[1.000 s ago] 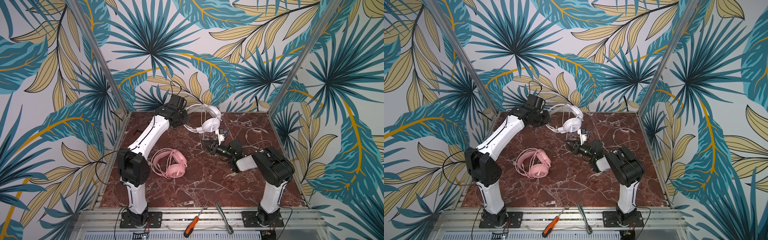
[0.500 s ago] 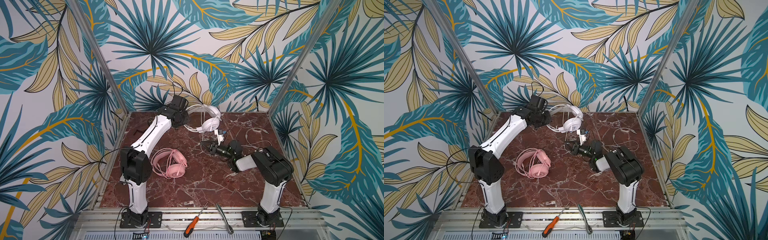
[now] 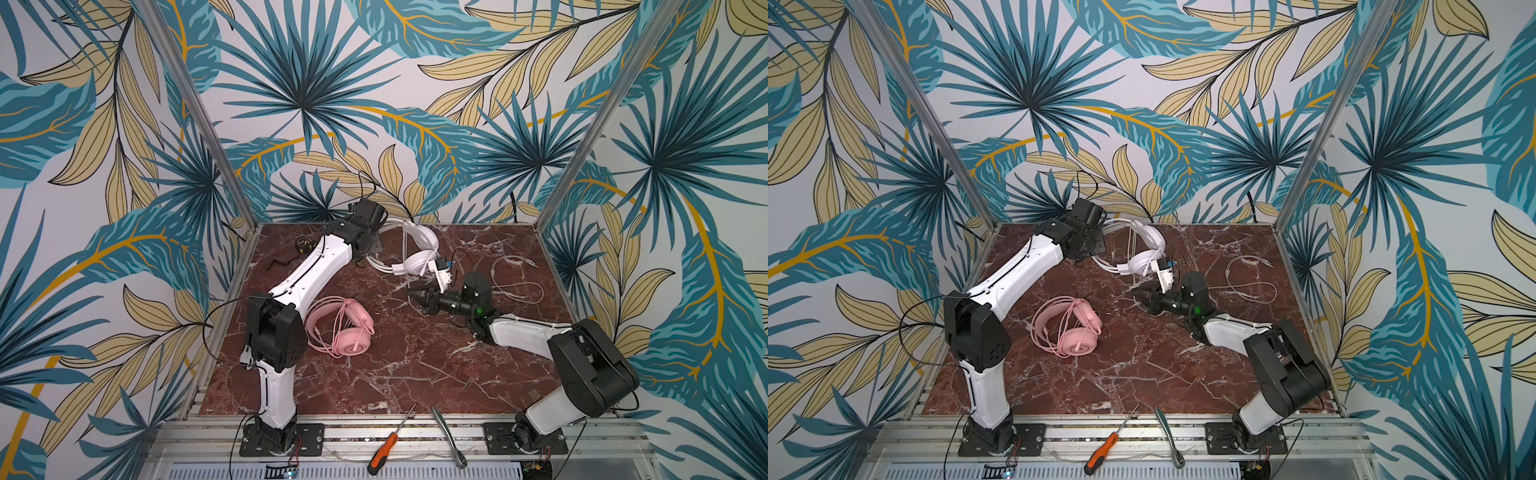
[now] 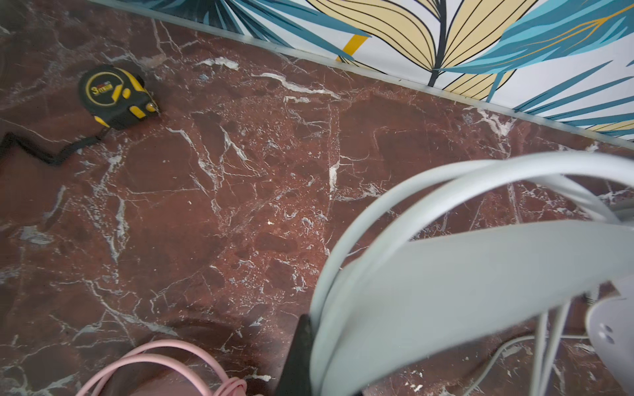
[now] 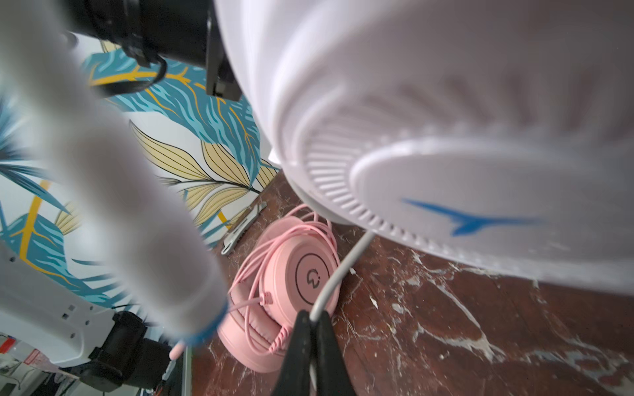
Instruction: Wrap the headphones
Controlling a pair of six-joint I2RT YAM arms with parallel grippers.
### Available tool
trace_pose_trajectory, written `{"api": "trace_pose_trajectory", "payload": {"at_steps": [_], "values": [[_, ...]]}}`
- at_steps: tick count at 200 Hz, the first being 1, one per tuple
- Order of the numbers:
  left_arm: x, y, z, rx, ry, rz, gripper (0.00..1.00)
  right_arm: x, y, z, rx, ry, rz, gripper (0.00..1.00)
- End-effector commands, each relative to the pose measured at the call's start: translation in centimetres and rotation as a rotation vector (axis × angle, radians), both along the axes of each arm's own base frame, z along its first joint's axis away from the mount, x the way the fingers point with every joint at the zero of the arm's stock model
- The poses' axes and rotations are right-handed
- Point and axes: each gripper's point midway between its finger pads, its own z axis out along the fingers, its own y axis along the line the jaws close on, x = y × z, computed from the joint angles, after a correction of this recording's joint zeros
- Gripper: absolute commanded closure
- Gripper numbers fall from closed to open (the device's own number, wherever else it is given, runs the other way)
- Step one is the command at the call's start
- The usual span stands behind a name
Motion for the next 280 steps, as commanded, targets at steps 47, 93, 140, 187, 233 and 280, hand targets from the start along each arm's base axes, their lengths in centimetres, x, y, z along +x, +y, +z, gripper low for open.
{"api": "trace_pose_trajectory", "payload": {"at_steps": [47,93,140,187,233,280], "values": [[1.8,0.8,1.6,0.07,-0.121,0.078,1.0,-4.5,-0.5,-3.2,-0.339,0.1,0.202,1.0],[0.5,1.1,-1.5,0.082,-0.048,0.077,1.0,-4.3,-1.0,-6.0,-0.456,0.137,0.202,1.0],[-0.4,1.4,-6.4,0.105,0.054,0.1,1.0,-3.9,-0.3,-10.0,-0.606,0.217,0.251,1.0],[0.2,1.0,-9.9,0.139,0.113,0.085,1.0,-2.9,-0.3,-12.6,-0.686,0.282,0.24,1.0],[0.8,0.5,-12.5,0.151,0.157,0.061,1.0,-2.7,-0.8,-14.3,-0.75,0.319,0.237,0.96],[1.1,0.8,-12.9,0.162,0.163,0.053,1.0,-3.1,-1.6,-15.1,-0.803,0.36,0.228,0.81]]}}
